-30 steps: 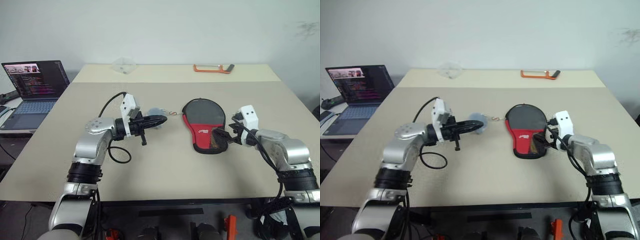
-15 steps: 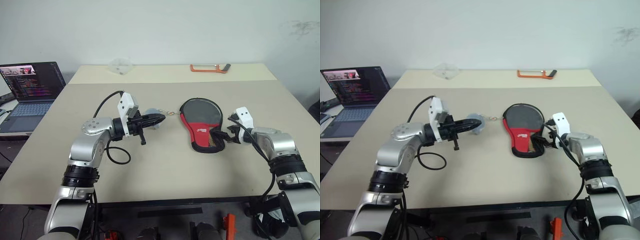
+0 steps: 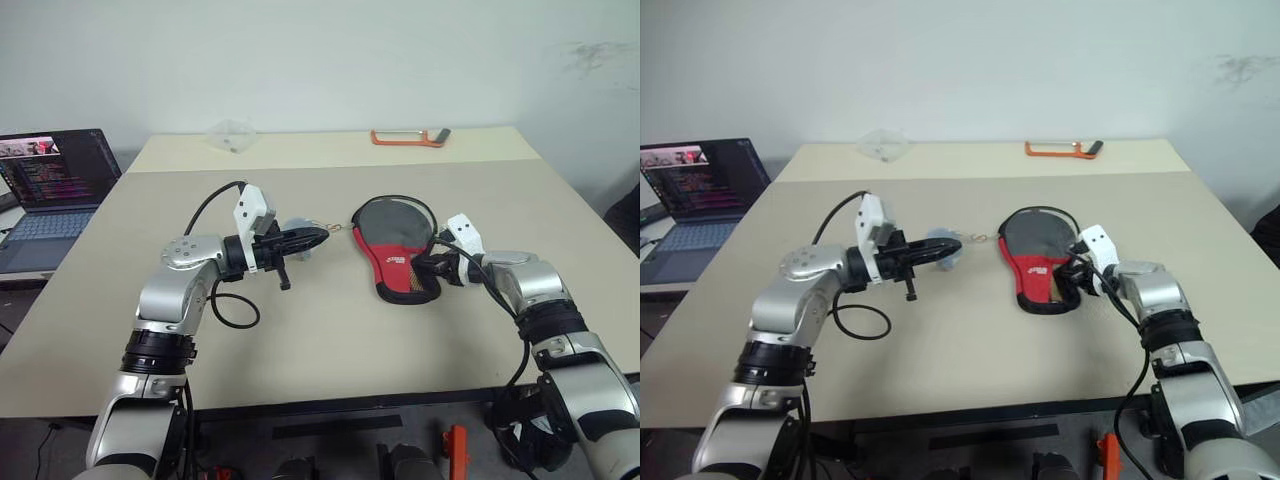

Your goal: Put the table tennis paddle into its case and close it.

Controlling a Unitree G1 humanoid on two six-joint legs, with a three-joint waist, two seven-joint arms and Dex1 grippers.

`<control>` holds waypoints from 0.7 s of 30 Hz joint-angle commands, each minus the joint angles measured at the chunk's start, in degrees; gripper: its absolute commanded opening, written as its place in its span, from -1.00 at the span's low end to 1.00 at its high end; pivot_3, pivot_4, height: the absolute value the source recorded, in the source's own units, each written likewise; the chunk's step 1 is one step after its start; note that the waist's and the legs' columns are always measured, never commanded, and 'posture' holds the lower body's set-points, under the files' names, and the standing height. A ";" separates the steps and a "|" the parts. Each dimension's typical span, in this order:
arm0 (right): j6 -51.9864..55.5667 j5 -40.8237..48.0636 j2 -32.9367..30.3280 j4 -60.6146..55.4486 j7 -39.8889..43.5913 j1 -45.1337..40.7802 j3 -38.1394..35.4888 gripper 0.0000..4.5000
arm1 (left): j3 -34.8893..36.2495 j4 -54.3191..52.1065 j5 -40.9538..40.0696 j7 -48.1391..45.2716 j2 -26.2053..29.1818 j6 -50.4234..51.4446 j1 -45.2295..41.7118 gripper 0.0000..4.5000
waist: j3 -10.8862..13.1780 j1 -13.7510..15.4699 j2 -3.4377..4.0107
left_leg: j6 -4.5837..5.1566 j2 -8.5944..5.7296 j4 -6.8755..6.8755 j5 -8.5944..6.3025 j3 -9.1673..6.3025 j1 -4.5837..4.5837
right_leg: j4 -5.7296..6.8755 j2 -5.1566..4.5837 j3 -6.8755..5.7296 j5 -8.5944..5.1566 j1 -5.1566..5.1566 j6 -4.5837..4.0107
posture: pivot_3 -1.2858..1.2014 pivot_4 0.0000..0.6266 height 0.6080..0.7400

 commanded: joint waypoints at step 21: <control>27.20 11.39 17.68 -35.34 -5.33 12.77 0.60 -1.00 | 1.65 -12.70 -9.60 -13.46 13.52 5.81 12.92 -1.00 | 0.01 -0.88 0.05 | -0.07 0.05 -0.09 -0.04 -0.08 -0.27 | -0.02 0.02 0.01 0.02 -0.34 -0.04 | 0.03 -0.52 1.00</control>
